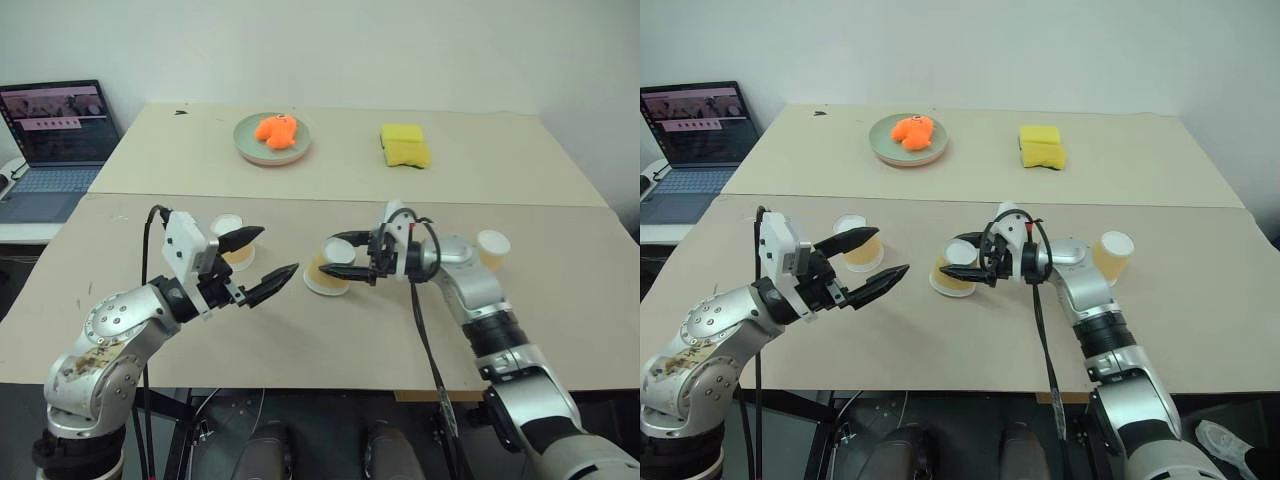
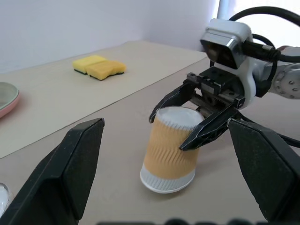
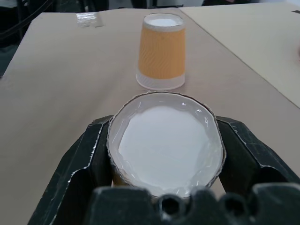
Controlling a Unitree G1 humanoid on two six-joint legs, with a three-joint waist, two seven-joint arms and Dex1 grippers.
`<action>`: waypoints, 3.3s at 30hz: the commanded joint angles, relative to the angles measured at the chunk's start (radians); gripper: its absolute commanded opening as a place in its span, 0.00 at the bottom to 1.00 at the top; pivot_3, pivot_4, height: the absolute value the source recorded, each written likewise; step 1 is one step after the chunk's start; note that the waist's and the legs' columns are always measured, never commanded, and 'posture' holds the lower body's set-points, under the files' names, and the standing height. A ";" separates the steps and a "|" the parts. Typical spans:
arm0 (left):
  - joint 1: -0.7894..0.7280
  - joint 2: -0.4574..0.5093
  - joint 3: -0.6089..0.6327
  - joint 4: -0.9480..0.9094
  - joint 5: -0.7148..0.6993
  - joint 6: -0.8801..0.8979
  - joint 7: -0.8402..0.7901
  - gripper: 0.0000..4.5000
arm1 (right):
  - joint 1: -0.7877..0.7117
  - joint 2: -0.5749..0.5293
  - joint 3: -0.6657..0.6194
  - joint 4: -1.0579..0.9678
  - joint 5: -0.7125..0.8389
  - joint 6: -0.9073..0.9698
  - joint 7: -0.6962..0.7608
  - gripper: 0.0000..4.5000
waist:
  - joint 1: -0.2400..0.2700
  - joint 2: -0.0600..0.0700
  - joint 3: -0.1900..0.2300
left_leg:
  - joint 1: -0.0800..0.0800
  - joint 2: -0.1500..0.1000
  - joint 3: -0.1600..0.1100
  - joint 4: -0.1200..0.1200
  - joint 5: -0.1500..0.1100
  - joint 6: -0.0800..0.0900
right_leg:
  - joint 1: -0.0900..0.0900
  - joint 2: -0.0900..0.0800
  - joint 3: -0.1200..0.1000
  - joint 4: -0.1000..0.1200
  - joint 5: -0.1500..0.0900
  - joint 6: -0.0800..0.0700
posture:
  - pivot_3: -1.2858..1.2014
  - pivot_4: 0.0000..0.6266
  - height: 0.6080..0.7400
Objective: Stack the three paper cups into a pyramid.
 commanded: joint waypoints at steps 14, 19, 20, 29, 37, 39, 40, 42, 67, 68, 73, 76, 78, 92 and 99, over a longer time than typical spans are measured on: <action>-0.047 -0.028 -0.089 -0.017 -0.010 -0.048 0.054 1.00 | -0.101 0.001 -0.154 0.075 0.046 0.018 -0.012 1.00 | 0.002 0.003 0.005 | -0.003 0.000 0.000 0.000 0.001 -0.002 | -0.003 0.000 0.000 0.002 0.000 0.000 | 0.52 0.24 0.49; -0.168 -0.062 -0.175 0.114 -0.005 -0.087 -0.023 1.00 | 0.037 -0.118 -0.263 -0.186 0.129 0.205 -0.072 1.00 | 0.007 0.003 0.005 | -0.004 0.000 0.000 0.000 0.001 -0.002 | -0.002 -0.001 -0.001 0.000 0.000 0.000 | 0.52 0.24 0.49; -0.191 -0.071 -0.190 0.142 -0.004 -0.095 -0.039 1.00 | 0.070 -0.141 -0.282 -0.240 0.148 0.242 -0.083 1.00 | 0.011 0.003 0.005 | -0.004 0.000 0.000 0.000 0.001 -0.002 | -0.002 -0.001 -0.001 0.000 0.000 0.000 | 0.52 0.24 0.49; -0.359 -0.135 -0.245 0.357 -0.003 -0.151 -0.153 1.00 | 0.308 -0.258 -0.459 -0.599 0.252 0.428 -0.252 1.00 | 0.006 0.003 0.006 | -0.005 0.000 0.000 0.000 -0.001 0.001 | -0.004 -0.001 -0.001 0.001 0.000 0.000 | 0.52 0.24 0.49; -0.448 -0.148 -0.276 0.412 -0.017 -0.154 -0.260 1.00 | 0.610 -0.389 -0.811 -0.820 0.326 0.530 -0.369 1.00 | 0.031 0.003 0.007 | -0.006 -0.001 0.000 0.000 -0.002 0.004 | -0.002 -0.001 -0.002 -0.003 0.000 0.001 | 0.52 0.24 0.49; -0.467 -0.148 -0.284 0.414 -0.031 -0.143 -0.291 1.00 | 0.679 -0.411 -0.890 -0.843 0.329 0.533 -0.378 1.00 | 0.032 0.003 0.007 | -0.006 0.000 0.000 0.000 -0.003 0.005 | -0.001 -0.001 -0.003 -0.004 0.001 0.001 | 0.52 0.24 0.49; -0.475 -0.148 -0.289 0.416 -0.032 -0.142 -0.306 1.00 | 0.708 -0.418 -0.921 -0.846 0.327 0.530 -0.386 1.00 | 0.032 0.003 0.007 | -0.006 0.000 0.000 0.000 -0.003 0.005 | -0.001 -0.001 -0.003 -0.004 0.001 0.001 | 0.52 0.24 0.49; -0.499 -0.151 -0.305 0.418 -0.036 -0.140 -0.345 1.00 | 0.786 -0.424 -0.996 -0.844 0.315 0.520 -0.386 1.00 | 0.031 0.003 0.007 | -0.006 0.000 -0.001 0.000 -0.004 0.006 | -0.001 -0.001 -0.002 -0.004 0.001 0.001 | 0.52 0.24 0.49; -0.542 -0.198 -0.365 0.468 0.011 -0.143 -0.441 1.00 | 0.619 -0.360 -0.638 -0.446 0.111 0.204 -0.426 1.00 | 0.023 0.004 0.008 | -0.003 0.000 0.000 0.000 -0.003 0.006 | 0.001 0.001 0.000 -0.004 0.001 0.001 | 0.52 0.24 0.49; -0.539 -0.196 -0.365 0.463 0.011 -0.142 -0.437 1.00 | 0.607 -0.360 -0.633 -0.432 0.108 0.199 -0.425 1.00 | 0.023 0.004 0.008 | -0.003 0.000 0.000 0.000 -0.003 0.006 | 0.001 0.001 0.000 -0.004 0.001 0.001 | 0.52 0.24 0.49; -0.531 -0.193 -0.365 0.445 0.011 -0.137 -0.417 1.00 | 0.540 -0.358 -0.606 -0.363 0.101 0.172 -0.416 1.00 | 0.021 0.004 0.008 | -0.002 0.000 0.000 0.000 -0.003 0.006 | 0.001 0.001 0.000 -0.003 0.001 0.001 | 0.52 0.24 0.49; -0.522 -0.192 -0.360 0.437 0.012 -0.132 -0.402 1.00 | 0.503 -0.356 -0.583 -0.338 0.092 0.160 -0.411 1.00 | 0.022 0.004 0.008 | -0.002 0.000 0.000 0.000 -0.003 0.005 | 0.001 0.001 0.000 -0.003 0.001 0.001 | 0.52 0.24 0.49; -0.508 -0.193 -0.355 0.434 0.018 -0.132 -0.381 1.00 | 0.474 -0.349 -0.567 -0.320 0.097 0.159 -0.405 1.00 | 0.021 0.004 0.008 | -0.003 0.000 0.000 0.000 -0.003 0.005 | 0.000 0.001 0.000 -0.003 0.001 0.001 | 0.52 0.24 0.49; -0.405 -0.174 -0.280 0.332 -0.005 -0.093 -0.246 1.00 | 0.406 -0.333 -0.517 -0.252 0.097 0.119 -0.357 0.60 | 0.021 0.004 0.008 | -0.003 0.000 0.000 0.000 -0.002 0.004 | 0.000 0.000 0.000 -0.003 0.001 0.001 | 0.52 0.24 0.49; -0.357 -0.103 -0.165 0.245 -0.076 -0.027 -0.179 1.00 | 0.300 -0.343 -0.475 -0.357 0.205 0.259 -0.279 0.60 | 0.011 0.005 0.008 | -0.003 0.000 0.000 0.000 -0.002 0.004 | -0.001 0.000 0.000 -0.002 0.001 0.001 | 0.52 0.24 0.49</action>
